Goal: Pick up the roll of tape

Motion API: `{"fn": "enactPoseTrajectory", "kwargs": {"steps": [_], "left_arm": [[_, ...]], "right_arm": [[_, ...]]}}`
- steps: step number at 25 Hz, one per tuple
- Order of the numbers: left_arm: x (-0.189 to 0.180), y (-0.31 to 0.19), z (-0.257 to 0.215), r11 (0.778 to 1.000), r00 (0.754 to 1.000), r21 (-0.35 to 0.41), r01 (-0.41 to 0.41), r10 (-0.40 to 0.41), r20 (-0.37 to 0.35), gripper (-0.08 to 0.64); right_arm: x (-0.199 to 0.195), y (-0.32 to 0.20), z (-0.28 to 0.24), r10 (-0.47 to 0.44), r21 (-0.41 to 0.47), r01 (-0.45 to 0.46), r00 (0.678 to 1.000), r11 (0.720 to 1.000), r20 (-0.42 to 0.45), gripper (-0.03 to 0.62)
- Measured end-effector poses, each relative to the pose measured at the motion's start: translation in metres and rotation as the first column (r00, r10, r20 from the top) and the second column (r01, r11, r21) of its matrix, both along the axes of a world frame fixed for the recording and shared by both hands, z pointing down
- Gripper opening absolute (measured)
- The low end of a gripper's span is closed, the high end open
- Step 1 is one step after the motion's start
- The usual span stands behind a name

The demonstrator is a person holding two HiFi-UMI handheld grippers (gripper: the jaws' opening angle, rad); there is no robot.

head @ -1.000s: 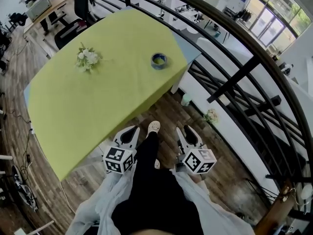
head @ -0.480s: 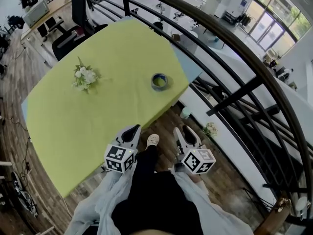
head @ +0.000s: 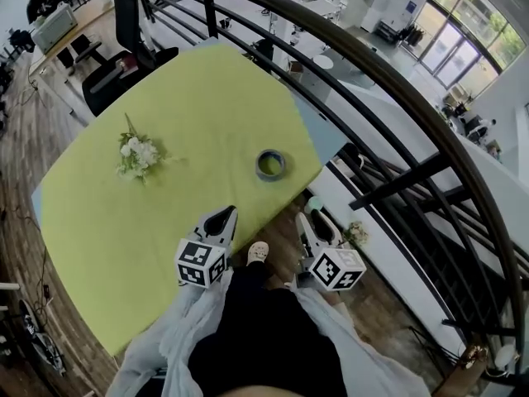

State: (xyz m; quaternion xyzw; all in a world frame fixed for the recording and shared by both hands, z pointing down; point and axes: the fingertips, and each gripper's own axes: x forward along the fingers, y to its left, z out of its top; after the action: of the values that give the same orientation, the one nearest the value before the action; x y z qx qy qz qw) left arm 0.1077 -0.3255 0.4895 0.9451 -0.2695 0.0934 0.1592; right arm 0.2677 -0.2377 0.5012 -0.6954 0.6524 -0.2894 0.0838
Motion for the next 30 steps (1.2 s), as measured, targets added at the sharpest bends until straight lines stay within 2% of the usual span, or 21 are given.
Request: {"fn": "enactPoseTrajectory", "kwargs": {"steps": [7,21,25,27,30], "left_arm": [[0.008,-0.039,-0.004,1.000,1.000,0.006,-0.010,0.010,0.010,0.017],[0.014,-0.058,0.028,0.996,0.998,-0.079,0.046,-0.042,0.048,0.017],[0.013,-0.065,0.034,0.990,0.993,-0.101,0.099,-0.093,0.069,0.017],[0.009,-0.069,0.037,0.982,0.987,-0.117,0.146,-0.137,0.079,0.017],[0.005,-0.071,0.046,0.969,0.978,-0.144,0.201,-0.189,0.093,0.017]], "right_arm": [[0.030,-0.037,-0.001,0.035,-0.014,-0.036,0.999,0.999,-0.023,0.183],[0.049,-0.096,0.028,-0.058,-0.117,0.054,0.998,0.992,-0.032,0.203],[0.049,-0.116,0.038,-0.104,-0.151,0.100,0.995,0.983,-0.016,0.213],[0.051,-0.125,0.044,-0.113,-0.168,0.113,0.994,0.979,0.010,0.215],[0.052,-0.137,0.055,-0.155,-0.208,0.151,0.988,0.966,-0.003,0.216]]}}
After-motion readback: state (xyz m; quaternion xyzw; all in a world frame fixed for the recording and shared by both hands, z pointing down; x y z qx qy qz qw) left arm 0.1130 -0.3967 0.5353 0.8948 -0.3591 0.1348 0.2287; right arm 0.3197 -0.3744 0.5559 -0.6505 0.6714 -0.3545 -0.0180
